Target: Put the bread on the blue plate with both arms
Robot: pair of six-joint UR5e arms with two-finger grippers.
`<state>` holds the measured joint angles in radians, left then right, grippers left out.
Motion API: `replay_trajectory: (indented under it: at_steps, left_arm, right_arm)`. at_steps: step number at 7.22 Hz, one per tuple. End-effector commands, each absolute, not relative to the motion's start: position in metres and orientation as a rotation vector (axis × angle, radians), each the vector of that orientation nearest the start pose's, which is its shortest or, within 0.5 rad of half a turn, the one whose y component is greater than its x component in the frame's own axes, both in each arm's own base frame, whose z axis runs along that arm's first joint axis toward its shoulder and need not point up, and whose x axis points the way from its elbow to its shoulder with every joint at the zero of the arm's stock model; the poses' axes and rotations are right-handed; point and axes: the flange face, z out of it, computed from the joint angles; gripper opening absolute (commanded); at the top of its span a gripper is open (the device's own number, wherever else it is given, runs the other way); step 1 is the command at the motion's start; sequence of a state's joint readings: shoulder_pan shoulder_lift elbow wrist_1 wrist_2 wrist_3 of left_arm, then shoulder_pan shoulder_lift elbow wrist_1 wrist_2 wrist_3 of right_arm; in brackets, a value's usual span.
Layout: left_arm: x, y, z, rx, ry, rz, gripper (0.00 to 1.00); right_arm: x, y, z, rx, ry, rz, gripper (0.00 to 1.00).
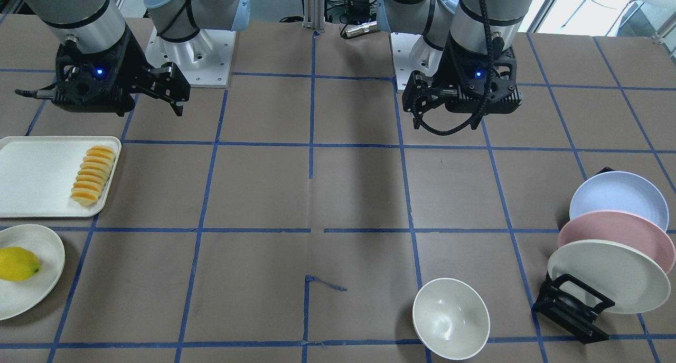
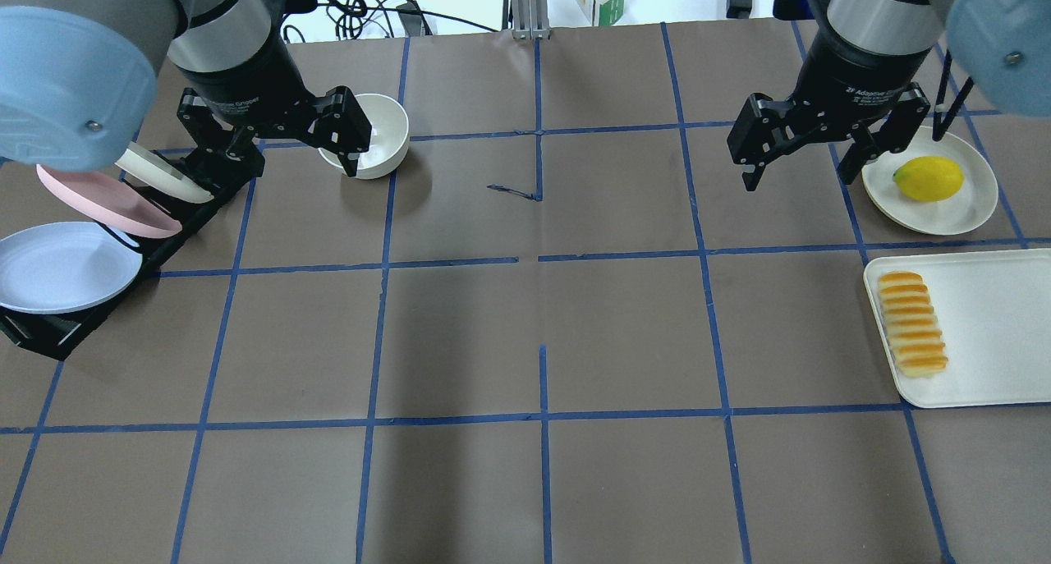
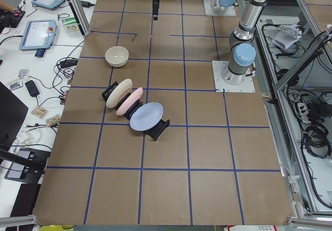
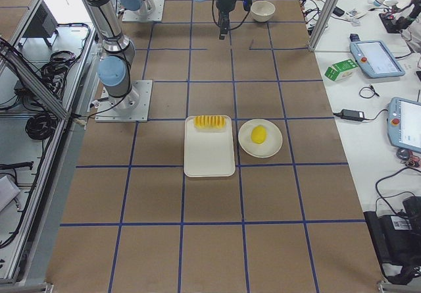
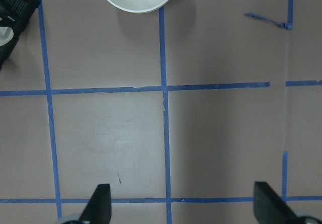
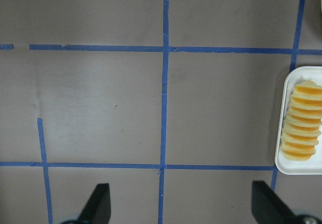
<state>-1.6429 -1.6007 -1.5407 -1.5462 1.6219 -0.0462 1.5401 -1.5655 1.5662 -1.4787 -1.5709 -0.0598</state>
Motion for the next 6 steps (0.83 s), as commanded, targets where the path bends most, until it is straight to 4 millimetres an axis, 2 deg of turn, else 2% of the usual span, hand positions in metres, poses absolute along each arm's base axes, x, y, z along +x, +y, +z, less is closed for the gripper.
replay_trajectory:
  at_steps: [1, 4, 5, 6]
  left_arm:
    - [-0.164, -0.496, 0.489, 0.039, 3.089, -0.038, 1.0]
    - [-0.163, -0.497, 0.498, 0.036, 3.083, -0.071, 1.0]
    - [-0.159, -0.492, 0.499, 0.026, 3.077, -0.074, 1.0]
    - [-0.145, -0.49, 0.506, -0.024, 3.078, -0.094, 1.0]
  right_arm:
    - [0.118, -0.488, 0.479, -0.046, 3.134, 0.144, 1.0]
    - [0.117, -0.489, 0.479, -0.044, 3.137, 0.142, 1.0]
    - [0.111, -0.492, 0.475, -0.041, 3.133, 0.158, 1.0]
    - [0.11, -0.496, 0.468, -0.027, 3.134, 0.171, 1.0]
